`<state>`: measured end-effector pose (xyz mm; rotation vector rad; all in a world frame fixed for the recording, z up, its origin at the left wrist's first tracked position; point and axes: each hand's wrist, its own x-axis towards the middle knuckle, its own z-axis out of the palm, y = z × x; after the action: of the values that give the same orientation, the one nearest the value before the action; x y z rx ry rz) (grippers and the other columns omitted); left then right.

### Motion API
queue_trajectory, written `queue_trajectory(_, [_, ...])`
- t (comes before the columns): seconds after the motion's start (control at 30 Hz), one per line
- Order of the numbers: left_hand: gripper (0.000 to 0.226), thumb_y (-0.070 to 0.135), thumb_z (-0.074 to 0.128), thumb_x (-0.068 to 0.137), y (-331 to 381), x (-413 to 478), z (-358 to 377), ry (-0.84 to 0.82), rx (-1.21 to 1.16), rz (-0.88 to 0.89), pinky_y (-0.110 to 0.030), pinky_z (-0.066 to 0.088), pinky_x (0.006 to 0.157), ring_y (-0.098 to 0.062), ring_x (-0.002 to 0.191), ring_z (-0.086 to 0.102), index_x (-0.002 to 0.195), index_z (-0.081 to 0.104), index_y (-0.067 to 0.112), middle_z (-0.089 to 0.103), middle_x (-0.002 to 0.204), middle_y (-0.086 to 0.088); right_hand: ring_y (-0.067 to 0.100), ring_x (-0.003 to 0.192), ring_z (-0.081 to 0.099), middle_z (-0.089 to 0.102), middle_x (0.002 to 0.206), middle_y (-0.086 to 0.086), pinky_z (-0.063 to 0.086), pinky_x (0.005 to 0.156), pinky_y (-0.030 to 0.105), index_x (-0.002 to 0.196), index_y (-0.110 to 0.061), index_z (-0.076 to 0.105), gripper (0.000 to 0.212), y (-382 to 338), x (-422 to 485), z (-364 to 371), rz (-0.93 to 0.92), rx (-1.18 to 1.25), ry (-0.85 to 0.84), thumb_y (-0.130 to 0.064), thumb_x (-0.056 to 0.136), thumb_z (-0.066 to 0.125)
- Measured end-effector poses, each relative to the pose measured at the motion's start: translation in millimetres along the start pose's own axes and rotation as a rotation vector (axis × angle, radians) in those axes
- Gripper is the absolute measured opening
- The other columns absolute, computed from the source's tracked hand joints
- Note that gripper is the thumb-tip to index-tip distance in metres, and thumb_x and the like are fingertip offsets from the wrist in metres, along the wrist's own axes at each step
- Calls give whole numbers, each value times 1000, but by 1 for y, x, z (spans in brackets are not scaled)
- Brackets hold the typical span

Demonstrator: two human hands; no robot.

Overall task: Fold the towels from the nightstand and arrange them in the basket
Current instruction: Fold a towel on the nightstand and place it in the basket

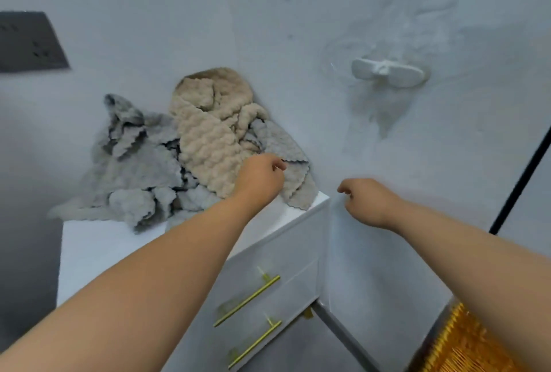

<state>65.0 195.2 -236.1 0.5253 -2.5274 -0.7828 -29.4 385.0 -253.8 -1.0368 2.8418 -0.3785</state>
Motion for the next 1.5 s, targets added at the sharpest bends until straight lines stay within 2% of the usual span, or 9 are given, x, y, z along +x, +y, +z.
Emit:
queue_trajectory(0.13, [35,4,44,88,-19,9,-29,112,144,122,-30,46,86,-23,105,58,113,67,13,66,115,-6,27,130,40,44,139,13,30,105,34,135,-8,42,44,-34,18,-14,-122,-433,92,-11,92,42])
queue_trajectory(0.3, [37,2,45,87,-48,13,-45,153,292,301,-35,46,87,-19,110,51,116,64,12,64,114,-4,18,148,-6,-3,161,6,-5,117,43,152,-7,-3,63,-45,33,-25,-55,-1031,2,-21,98,26])
queue_trajectory(0.47, [37,2,48,84,-55,15,-36,213,337,326,-35,44,92,-19,112,49,116,65,11,65,113,-3,23,145,12,20,156,10,3,117,46,151,-4,7,68,-66,38,-16,58,-1077,5,-30,96,38])
queue_trajectory(0.67, [58,6,46,88,-49,12,-34,126,397,339,-32,29,110,-18,132,33,144,36,18,46,140,0,28,142,20,26,152,14,2,117,49,150,-3,4,74,-85,53,-11,162,-1002,-7,-39,96,39])
queue_trajectory(0.9, [55,11,46,90,-52,20,-60,170,580,347,-38,12,119,-20,144,15,144,35,17,31,152,1,32,138,30,37,147,14,15,114,44,151,-8,-4,79,-96,46,-15,143,-883,-32,-34,94,46])
queue_trajectory(1.03, [49,19,38,96,-56,43,-71,158,614,397,-34,9,120,-20,145,14,145,34,13,31,152,-1,31,113,53,51,130,11,47,88,40,145,-12,19,68,-113,68,-4,-44,-275,40,-10,85,51])
queue_trajectory(1.2, [52,23,35,98,-62,89,-67,111,646,374,-38,11,119,-22,146,10,148,26,10,25,156,-5,32,115,47,44,128,13,46,89,40,132,-11,32,56,-124,125,-3,-11,4,111,-22,85,60])
queue_trajectory(1.4, [33,16,42,94,-63,156,-51,166,414,358,-36,40,99,-25,121,49,121,60,12,63,119,-6,33,104,58,59,101,12,43,74,32,92,-10,57,9,-124,186,-11,-14,49,400,-9,88,49])
queue_trajectory(1.5, [34,8,45,89,-47,187,-67,204,249,267,-33,46,95,-20,107,60,116,67,14,68,114,-2,28,95,58,64,101,7,43,74,31,95,-12,62,17,-130,209,-26,-117,327,666,-8,86,48])
